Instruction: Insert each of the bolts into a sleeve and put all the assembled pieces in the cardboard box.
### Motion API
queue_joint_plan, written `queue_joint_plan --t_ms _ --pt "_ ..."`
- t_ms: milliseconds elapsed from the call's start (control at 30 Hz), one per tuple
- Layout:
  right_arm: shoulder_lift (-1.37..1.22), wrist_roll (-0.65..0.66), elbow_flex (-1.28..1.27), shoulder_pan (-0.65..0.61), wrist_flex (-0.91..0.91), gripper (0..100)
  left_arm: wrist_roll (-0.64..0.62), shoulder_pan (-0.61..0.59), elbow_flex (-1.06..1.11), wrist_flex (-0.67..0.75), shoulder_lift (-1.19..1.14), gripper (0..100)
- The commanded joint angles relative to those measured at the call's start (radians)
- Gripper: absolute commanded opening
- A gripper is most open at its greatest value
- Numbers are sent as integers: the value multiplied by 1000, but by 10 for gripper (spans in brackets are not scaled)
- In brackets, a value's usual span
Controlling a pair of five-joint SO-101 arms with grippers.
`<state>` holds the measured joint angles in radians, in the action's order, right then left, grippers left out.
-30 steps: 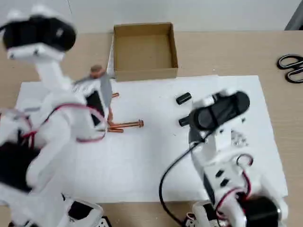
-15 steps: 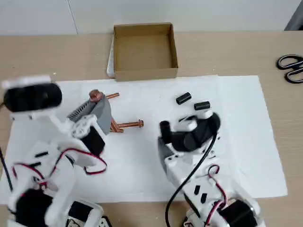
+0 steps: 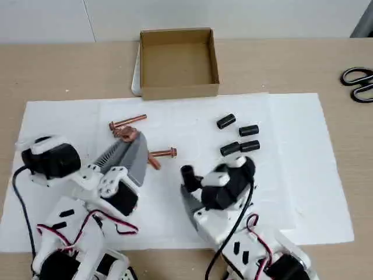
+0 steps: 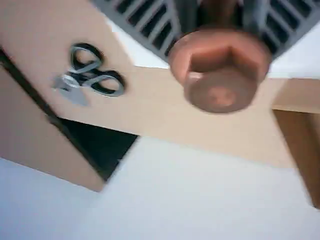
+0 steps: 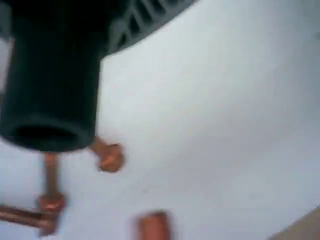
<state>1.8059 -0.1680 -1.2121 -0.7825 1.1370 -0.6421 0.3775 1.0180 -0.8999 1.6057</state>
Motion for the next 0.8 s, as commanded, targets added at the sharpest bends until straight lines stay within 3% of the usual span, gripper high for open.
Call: queue_joint_plan --t_ms 0,767 --pt "4 -5 -14 -76 -44 4 -34 64 -22 34 6 6" --pt "4 41 -44 -84 -136 4 -34 149 1 -9 3 6"
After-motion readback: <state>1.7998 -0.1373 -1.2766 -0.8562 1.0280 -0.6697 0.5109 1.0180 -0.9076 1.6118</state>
